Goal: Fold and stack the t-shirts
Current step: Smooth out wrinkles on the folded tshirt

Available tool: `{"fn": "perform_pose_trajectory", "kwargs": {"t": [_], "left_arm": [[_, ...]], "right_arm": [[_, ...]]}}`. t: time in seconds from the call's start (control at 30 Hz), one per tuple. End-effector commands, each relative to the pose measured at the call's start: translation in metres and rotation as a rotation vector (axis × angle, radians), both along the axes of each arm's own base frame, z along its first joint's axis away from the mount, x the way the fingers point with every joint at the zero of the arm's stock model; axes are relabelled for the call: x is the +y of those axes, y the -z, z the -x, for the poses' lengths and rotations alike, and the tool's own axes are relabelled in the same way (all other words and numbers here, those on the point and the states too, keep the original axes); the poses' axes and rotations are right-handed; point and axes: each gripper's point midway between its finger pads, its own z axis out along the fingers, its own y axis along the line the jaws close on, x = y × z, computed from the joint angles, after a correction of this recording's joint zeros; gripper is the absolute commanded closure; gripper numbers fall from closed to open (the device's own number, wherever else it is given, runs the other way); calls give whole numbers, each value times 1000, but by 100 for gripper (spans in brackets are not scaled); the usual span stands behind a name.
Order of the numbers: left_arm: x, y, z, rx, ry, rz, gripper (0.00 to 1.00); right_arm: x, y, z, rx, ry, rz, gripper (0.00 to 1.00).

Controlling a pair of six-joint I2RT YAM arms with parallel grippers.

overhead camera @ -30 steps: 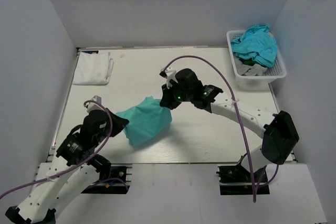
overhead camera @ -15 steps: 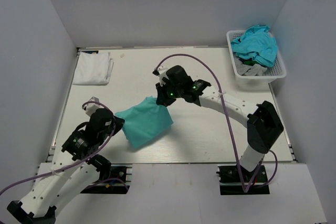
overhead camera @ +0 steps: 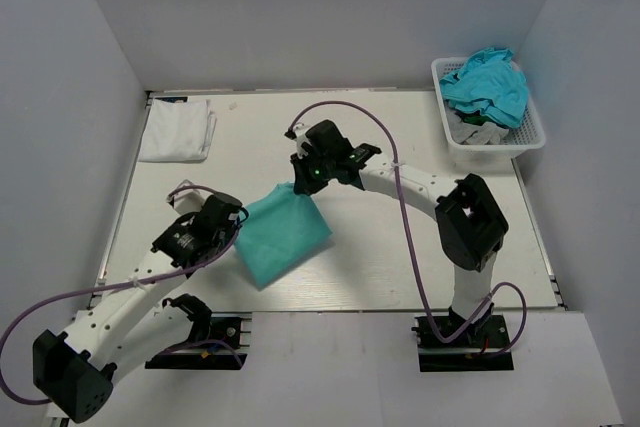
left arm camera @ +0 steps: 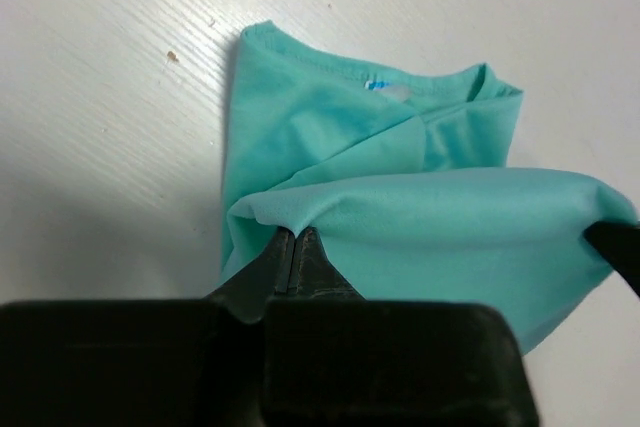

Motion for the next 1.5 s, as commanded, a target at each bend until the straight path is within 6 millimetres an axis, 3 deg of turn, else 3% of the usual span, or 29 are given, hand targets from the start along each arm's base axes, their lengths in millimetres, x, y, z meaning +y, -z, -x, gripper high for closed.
{"fn": "perform_pose_trajectory", "kwargs": {"t": [0.0, 0.13, 0.33, 0.57, 0.63, 0.73, 0.77, 0.8, 0.83, 0.87, 0.9, 0.97, 1.0, 1.07, 1.2, 1.23, 1.27, 1.33, 1.47], "left_arm": [[10, -12, -15, -104, -76, -13, 100], [10, -7, -23, -107, -72, -37, 100], [8, 21, -34, -6, -56, -99, 100], [22, 37, -52, 19, -108, -105, 100], [19, 38, -61, 8, -83, -102, 94], [22, 42, -71, 34, -81, -125, 71], [25, 42, -75, 33, -95, -124, 47], [24, 46, -78, 54, -81, -144, 34], [28, 46, -83, 55, -91, -148, 21], [31, 47, -84, 70, -92, -160, 14], [33, 37, -95, 51, -106, -156, 4], [36, 30, -98, 76, -93, -182, 1], [36, 12, -110, 40, -98, -176, 0], [29, -14, -121, -6, -47, -167, 0], [8, -40, -122, -64, 65, -88, 0], [-7, -44, -121, -76, 123, -47, 0], [-12, -37, -117, -70, 160, -33, 0], [-40, -40, -115, -112, 300, 38, 0], [-57, -5, -109, -68, 396, 84, 0]], "right_arm": [[9, -15, -25, -37, 31, -50, 100], [14, -12, -35, -29, 37, -71, 100], [17, -3, -44, 1, 46, -91, 100], [25, 15, -58, 11, 59, -117, 100], [27, 20, -68, -5, 74, -125, 100], [31, 27, -80, -37, 101, -126, 100], [31, 40, -84, -28, 110, -110, 100], [30, 39, -92, -42, 130, -105, 89], [34, 35, -97, -47, 139, -111, 86], [30, 51, -97, -12, 148, -76, 84], [32, 43, -101, -19, 154, -81, 68], [32, 26, -106, -24, 162, -85, 41], [32, 19, -106, -34, 162, -94, 10], [30, -11, -99, -72, 150, -127, 10], [22, -39, -80, -71, 132, -170, 10], [14, -46, -69, -63, 129, -178, 10], [13, -57, -62, -62, 113, -203, 10], [8, -48, -39, -14, 71, -211, 10], [11, -37, 13, 91, -91, -269, 10]]}}
